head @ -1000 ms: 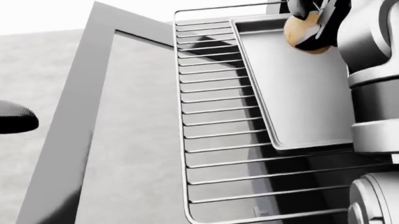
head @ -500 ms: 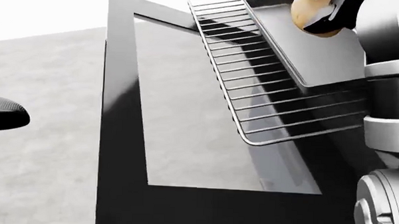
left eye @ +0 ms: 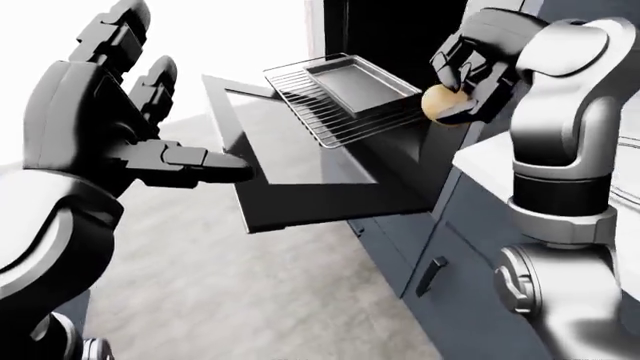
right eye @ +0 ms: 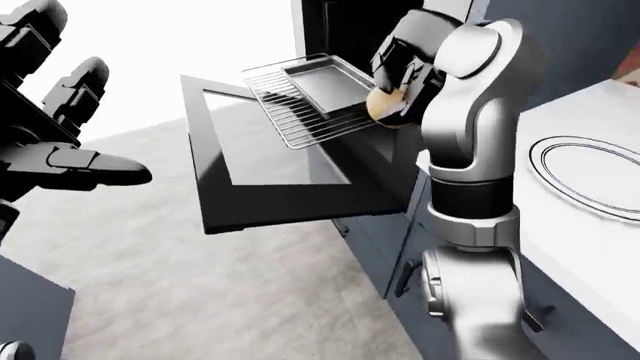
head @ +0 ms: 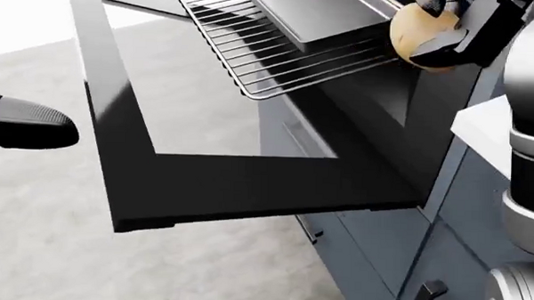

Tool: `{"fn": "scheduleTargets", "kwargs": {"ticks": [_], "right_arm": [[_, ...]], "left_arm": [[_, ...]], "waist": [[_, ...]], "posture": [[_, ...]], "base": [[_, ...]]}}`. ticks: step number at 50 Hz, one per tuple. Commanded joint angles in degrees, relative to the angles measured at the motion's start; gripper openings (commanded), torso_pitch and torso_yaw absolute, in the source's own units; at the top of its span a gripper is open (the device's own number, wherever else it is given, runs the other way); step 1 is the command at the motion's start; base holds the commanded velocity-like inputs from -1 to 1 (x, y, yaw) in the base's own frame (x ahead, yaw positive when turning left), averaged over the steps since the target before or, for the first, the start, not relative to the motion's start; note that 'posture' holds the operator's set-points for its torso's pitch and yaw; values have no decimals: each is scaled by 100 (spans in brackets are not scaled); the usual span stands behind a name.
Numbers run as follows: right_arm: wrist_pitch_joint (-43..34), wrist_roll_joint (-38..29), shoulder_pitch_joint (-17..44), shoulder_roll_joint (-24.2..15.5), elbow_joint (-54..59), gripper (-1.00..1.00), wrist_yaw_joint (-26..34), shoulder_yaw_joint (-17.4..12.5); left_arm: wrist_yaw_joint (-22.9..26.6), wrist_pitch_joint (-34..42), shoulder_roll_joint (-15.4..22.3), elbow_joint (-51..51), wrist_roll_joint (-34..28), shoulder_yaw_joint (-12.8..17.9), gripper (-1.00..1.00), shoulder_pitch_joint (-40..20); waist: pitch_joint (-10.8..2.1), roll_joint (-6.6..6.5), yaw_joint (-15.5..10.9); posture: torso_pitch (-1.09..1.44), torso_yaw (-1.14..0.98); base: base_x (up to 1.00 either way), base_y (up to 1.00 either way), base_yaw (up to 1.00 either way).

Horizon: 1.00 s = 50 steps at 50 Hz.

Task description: Pick the potato from the oven and place it on the plate on the counter.

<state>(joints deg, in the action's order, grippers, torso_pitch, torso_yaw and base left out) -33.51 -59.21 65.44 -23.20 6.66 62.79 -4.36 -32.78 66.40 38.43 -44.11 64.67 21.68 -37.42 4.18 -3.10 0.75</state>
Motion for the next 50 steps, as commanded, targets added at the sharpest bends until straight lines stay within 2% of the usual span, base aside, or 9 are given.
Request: {"fn": "scheduleTargets", "kwargs": {"ticks": [1, 6, 16, 19, 20, 32, 41, 44, 50], "right_arm": [[14, -39, 168, -150, -250, -100, -103, -129], [-82, 5, 163, -212, -352, -100, -83, -157], [-160, 49, 54, -305, -555, -100, -31, -191], [-184, 38, 64, -297, -584, -100, -24, -174], [-185, 47, 69, -286, -574, -100, -43, -176], [-240, 68, 19, -247, -681, -100, -54, -171], [-101, 145, 82, -198, -567, -100, -315, -129], [-139, 144, 111, -185, -553, -100, -303, -135], [-185, 162, 124, -160, -555, -100, -394, -130]], "left_arm": [[-35, -91, 63, -52, -8, 63, 100, -221], [-144, -10, 113, -56, 182, 93, 100, -322], [-464, -53, 330, -40, 638, 106, 100, -437], [-434, -138, 392, -6, 625, 81, 100, -406], [-436, -153, 405, 0, 637, 85, 100, -403], [-434, -231, 436, 2, 631, 68, 100, -345], [-367, -265, 453, 5, 586, 103, 100, -279], [-452, -242, 498, 4, 716, 142, 100, -316], [-540, -341, 620, -28, 910, 216, 100, -201]], "waist": [[-161, -16, 26], [-268, 494, 1], [-62, -121, -37], [-217, -605, -53], [-84, -296, -75], [-327, 492, -52], [26, 87, 88], [-214, -319, 92], [6, 58, -52]], "posture": [[0, 0], [0, 0], [0, 0], [0, 0], [0, 0], [0, 0], [0, 0], [0, 0], [0, 0]], "base": [[0, 0, -54], [0, 0, -54], [0, 0, -57], [0, 0, -59], [0, 0, -59], [0, 0, -59], [0, 0, -26], [17, 0, 0], [54, 0, 0]]}}
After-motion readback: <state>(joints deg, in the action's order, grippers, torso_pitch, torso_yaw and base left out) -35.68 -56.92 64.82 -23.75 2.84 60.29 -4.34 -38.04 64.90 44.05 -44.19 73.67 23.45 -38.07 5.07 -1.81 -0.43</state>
